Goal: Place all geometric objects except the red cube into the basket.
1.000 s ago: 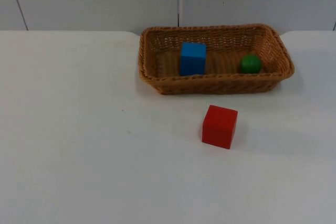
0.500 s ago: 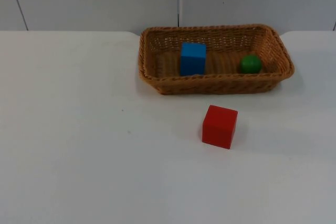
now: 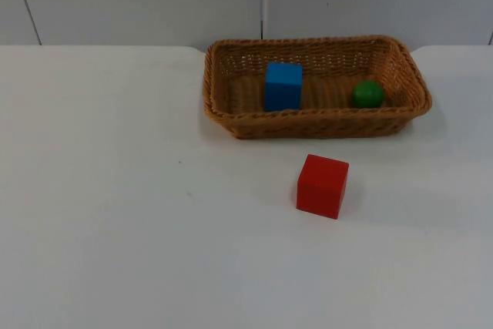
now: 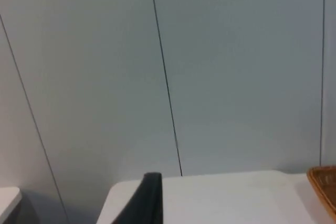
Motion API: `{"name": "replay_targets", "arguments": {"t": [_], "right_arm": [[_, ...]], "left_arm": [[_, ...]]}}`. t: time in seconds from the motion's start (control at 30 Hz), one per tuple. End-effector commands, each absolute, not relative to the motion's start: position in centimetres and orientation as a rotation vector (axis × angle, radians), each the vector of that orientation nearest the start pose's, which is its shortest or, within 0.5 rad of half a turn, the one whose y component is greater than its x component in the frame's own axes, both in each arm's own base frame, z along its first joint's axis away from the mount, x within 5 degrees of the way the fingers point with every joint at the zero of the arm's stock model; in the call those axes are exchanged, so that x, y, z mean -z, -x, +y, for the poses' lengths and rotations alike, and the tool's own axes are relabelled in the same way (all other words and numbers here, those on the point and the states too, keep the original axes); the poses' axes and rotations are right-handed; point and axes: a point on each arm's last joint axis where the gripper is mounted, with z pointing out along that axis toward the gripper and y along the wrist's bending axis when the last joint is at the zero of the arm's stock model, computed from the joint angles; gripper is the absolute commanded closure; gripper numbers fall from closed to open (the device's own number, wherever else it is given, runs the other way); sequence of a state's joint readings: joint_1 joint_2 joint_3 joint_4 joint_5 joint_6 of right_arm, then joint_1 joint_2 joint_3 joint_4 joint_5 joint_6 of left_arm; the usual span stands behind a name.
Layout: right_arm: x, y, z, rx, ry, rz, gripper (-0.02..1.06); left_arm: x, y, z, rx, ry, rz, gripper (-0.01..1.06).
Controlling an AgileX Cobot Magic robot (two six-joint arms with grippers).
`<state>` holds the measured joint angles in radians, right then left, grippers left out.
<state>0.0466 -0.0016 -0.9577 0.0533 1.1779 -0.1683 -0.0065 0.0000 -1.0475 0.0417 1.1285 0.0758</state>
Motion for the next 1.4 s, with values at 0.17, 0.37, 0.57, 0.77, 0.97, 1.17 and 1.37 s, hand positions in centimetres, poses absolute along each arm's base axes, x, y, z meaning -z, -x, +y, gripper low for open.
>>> {"name": "replay_targets", "arguments": {"t": [0.17, 0.37, 0.57, 0.77, 0.97, 1.17, 1.37], "right_arm": [[-36.5, 7.4, 0.1, 0.007, 0.183, 1.764, -0.01], [-35.5, 6.5, 0.2, -0.017, 0.159, 1.815, -0.01], [-34.9, 6.0, 0.2, -0.018, 0.161, 1.846, -0.01], [-33.8, 5.2, 0.2, -0.02, 0.163, 1.894, -0.01], [-32.0, 3.9, 0.3, -0.023, 0.167, 1.968, -0.01], [-30.6, 3.1, 0.3, -0.025, 0.169, 2.025, -0.01], [-28.9, 1.7, 0.4, -0.027, 0.168, 2.061, -0.01]], "left_arm": [[-38.9, 10.4, 0.4, -0.061, -0.032, 1.663, 0.0], [-38.1, 9.5, 0.4, -0.019, 0.014, 1.705, 0.0], [-33.7, 5.1, 0.3, -0.003, 0.03, 1.904, 0.0], [-29.5, 2.0, 0.1, 0.011, 0.026, 2.041, 0.0], [-27.5, 0.5, 0.2, -0.01, 0.023, 2.063, 0.0], [-27.5, 0.5, 0.3, -0.015, 0.023, 2.063, 0.0], [-27.5, 0.5, 0.3, -0.015, 0.023, 2.063, 0.0]]}}
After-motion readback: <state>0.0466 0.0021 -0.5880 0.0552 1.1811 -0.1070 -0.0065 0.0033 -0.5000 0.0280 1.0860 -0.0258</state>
